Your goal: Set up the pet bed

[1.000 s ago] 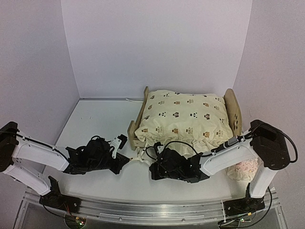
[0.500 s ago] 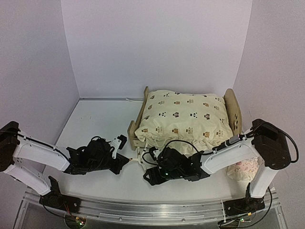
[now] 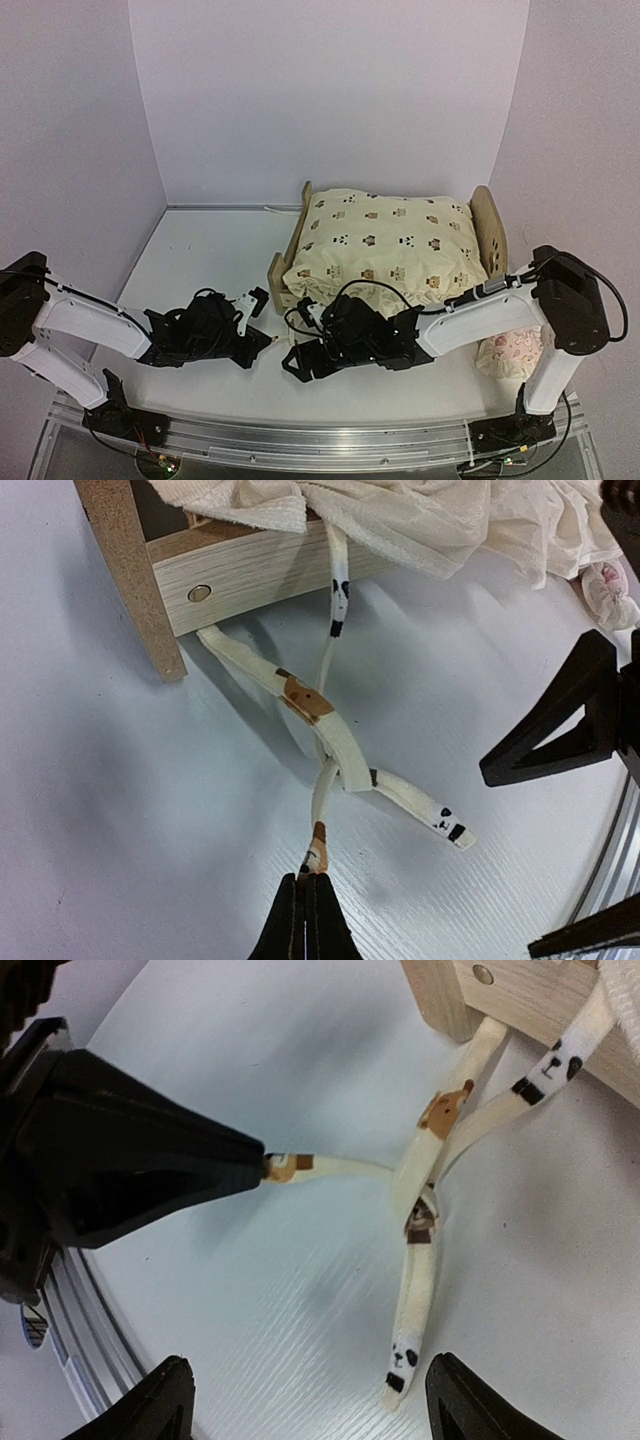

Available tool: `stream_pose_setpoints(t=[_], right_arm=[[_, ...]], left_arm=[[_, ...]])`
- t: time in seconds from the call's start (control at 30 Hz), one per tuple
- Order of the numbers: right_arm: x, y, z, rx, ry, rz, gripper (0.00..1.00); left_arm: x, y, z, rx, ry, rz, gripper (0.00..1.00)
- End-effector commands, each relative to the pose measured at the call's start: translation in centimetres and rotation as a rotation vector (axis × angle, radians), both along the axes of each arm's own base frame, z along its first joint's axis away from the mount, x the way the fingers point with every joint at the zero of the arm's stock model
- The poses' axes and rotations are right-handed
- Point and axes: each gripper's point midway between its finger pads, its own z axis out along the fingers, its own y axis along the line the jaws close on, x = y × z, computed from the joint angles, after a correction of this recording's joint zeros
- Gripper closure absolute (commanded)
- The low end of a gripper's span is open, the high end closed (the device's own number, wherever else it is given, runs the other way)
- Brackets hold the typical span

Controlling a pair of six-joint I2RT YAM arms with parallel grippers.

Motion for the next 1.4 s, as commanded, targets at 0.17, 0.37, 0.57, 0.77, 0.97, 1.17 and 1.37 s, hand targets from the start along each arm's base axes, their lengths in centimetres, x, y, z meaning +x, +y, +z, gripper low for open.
stream_pose_setpoints(t=[0.17, 0.37, 0.57, 0.77, 0.97, 1.17, 1.37], right_arm=[[2.4, 0.6, -3.0, -0.135, -0.080, -0.012, 0.30], [2.9, 0.2, -4.3, -0.193, -0.107, -0.009, 0.47], [2.7, -0.2, -4.8, -0.208, -0.106, -0.003, 0.87], [3.6, -1.8, -2.7, -0.233, -0.182, -0.039, 1.00], [4.6, -3.8, 0.5, -0.275, -0.261, -0.065, 1.00], [6.2, -7.1, 3.4, -0.293, -0.312, -0.137, 1.00], [9.6, -10.4, 6.2, -0.278, -0.312, -0.218, 1.00]], left_arm=[[0.1, -0.7, 1.1, -0.040, -0.022, -0.021, 1.00], [0.0, -0.7, 1.2, -0.041, -0.021, -0.019, 1.00], [0.3, -0.3, 1.2, -0.034, -0.026, 0.004, 1.00], [1.7, 1.6, 1.2, 0.020, -0.047, 0.129, 1.00], [4.5, 4.3, 2.1, 0.039, -0.052, 0.288, 1.00], [7.0, 6.4, 2.4, 0.022, -0.028, 0.367, 1.00], [8.9, 6.6, 1.4, 0.053, -0.009, 0.413, 1.00]])
